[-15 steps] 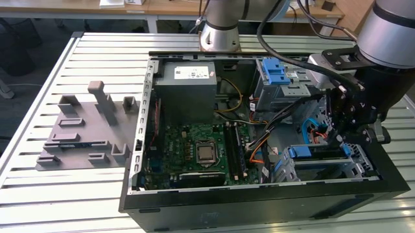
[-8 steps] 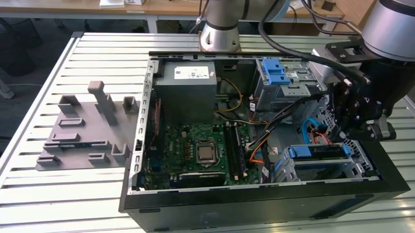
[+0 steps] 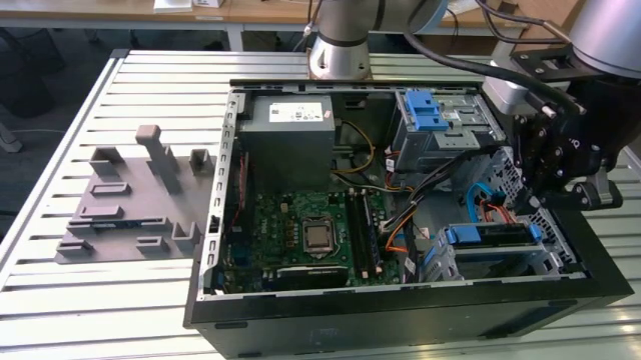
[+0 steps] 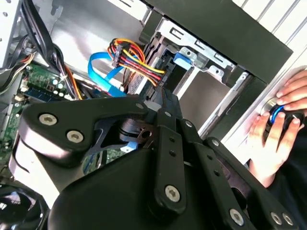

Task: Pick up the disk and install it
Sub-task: 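Insert the second disk wire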

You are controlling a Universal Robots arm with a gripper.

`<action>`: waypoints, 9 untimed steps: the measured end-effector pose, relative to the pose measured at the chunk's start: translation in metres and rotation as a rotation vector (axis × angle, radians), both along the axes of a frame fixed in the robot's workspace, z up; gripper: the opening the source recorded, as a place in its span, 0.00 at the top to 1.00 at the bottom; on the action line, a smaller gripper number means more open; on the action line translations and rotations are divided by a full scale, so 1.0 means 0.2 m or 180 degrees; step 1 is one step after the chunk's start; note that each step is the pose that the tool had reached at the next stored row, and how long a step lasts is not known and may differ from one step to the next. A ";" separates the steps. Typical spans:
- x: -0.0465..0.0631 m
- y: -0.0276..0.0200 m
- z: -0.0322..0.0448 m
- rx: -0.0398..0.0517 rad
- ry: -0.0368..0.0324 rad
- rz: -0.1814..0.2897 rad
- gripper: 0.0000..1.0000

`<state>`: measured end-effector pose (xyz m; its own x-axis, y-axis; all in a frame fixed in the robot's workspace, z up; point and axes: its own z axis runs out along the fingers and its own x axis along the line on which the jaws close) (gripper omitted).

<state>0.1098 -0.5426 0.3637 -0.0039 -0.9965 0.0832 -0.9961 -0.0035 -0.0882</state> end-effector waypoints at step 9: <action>0.00 0.005 0.008 0.0018 0.0202 0.0000 0.89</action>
<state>0.1095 -0.5416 0.3653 0.0013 -0.9970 0.0777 -0.9997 -0.0032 -0.0247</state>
